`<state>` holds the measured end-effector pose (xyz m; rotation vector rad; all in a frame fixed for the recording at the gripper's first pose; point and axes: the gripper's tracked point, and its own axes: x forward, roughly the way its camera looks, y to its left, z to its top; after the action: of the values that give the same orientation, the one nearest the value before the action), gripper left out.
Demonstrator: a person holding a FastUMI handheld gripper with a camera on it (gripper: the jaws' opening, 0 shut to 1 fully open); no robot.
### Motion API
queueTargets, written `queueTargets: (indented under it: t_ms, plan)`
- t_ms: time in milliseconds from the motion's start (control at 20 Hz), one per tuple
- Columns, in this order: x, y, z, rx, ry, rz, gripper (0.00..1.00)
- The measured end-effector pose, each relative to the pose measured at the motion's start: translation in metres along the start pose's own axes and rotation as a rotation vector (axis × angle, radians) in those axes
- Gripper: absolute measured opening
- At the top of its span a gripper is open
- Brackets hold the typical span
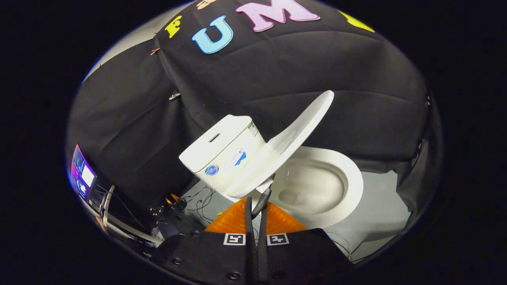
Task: Open the toilet lid.
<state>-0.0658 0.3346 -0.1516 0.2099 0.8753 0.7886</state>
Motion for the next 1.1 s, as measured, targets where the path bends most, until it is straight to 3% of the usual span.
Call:
queueTargets:
  t_ms: [500, 750, 1100]
  plan:
    - [0.015, 0.078, 0.049, -0.108, -0.074, -0.021, 0.05]
    - [0.034, 0.129, 0.073, -0.222, -0.1, -0.008, 0.05]
    - [0.071, 0.199, 0.095, -0.286, -0.111, 0.035, 0.05]
